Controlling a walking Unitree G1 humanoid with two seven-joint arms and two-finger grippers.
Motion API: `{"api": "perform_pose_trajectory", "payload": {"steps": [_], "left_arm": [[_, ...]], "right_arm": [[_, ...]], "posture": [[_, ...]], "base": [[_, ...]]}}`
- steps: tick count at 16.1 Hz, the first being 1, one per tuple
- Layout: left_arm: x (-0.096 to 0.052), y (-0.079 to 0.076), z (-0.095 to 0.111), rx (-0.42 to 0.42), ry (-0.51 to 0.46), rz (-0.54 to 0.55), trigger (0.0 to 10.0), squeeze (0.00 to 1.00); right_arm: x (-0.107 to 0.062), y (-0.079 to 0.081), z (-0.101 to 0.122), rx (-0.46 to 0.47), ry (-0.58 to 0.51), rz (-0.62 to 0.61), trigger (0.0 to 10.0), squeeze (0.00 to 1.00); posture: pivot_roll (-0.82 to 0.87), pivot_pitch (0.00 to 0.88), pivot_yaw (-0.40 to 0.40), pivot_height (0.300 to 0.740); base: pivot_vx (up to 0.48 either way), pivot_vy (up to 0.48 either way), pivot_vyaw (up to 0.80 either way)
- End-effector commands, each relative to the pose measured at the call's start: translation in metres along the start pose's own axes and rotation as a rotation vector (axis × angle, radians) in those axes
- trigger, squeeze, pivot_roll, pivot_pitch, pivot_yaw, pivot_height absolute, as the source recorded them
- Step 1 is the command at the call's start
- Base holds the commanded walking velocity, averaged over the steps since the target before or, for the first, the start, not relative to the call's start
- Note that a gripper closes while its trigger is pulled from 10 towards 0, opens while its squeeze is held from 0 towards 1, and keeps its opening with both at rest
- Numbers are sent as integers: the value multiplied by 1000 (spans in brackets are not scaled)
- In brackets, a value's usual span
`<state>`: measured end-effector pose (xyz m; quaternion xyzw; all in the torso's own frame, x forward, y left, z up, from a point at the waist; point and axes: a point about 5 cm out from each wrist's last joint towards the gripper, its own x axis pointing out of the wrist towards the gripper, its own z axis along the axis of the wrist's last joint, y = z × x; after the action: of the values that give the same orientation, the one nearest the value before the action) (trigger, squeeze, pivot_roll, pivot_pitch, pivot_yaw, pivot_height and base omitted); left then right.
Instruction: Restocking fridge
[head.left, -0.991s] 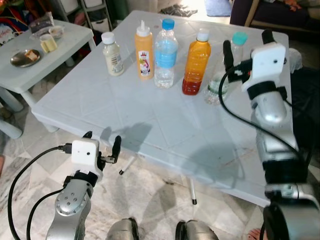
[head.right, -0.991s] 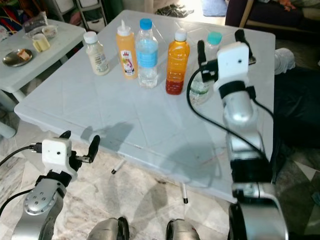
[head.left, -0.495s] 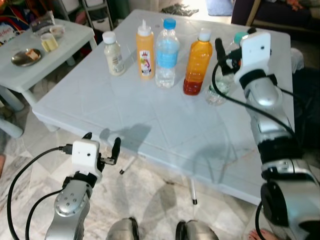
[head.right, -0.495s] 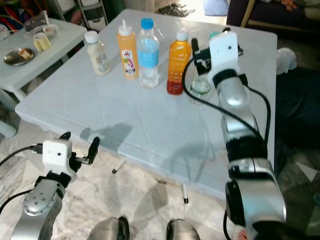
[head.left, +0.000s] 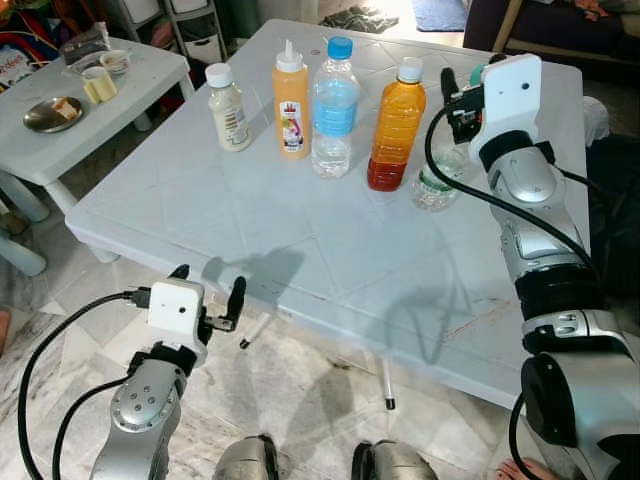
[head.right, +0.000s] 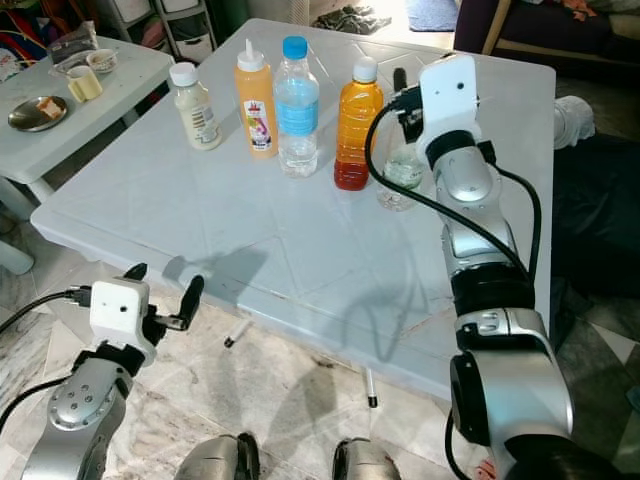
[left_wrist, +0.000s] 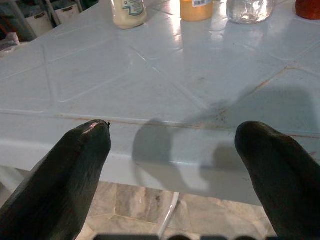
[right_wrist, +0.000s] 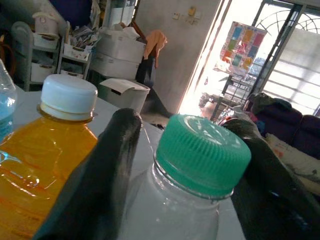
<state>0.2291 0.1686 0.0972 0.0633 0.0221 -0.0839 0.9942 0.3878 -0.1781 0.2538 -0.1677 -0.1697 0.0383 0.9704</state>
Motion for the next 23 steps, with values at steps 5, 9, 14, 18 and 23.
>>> {"api": "perform_pose_trajectory", "payload": {"steps": [5, 9, 14, 18, 23], "left_arm": [[-1, -1, -2, 19, 13, -10, 10000, 0], [-4, -1, -11, -6, 67, 43, 10000, 0], [0, 1, -14, -14, 87, 78, 10000, 0], [1, -5, -15, -17, 91, 68, 10000, 0], [2, -3, -14, -12, 85, 87, 10000, 0]], "right_arm": [[-7, 3, -13, 8, 93, 11, 0, 0], [-22, 16, -23, 59, 127, 2, 0, 0], [-73, 47, -22, 147, 3, 11, 4863, 0], [-88, 67, -14, 190, -30, 87, 10000, 0], [-82, 71, -3, 183, -86, 147, 10000, 0]], "posture": [[-16, 145, 43, 740], [-22, 133, 48, 740], [-37, 114, 37, 740], [-38, 121, 32, 740], [-42, 128, 24, 740]], "base": [[0, 0, 0], [0, 0, 0], [0, 0, 0], [0, 0, 0], [0, 0, 0]]}}
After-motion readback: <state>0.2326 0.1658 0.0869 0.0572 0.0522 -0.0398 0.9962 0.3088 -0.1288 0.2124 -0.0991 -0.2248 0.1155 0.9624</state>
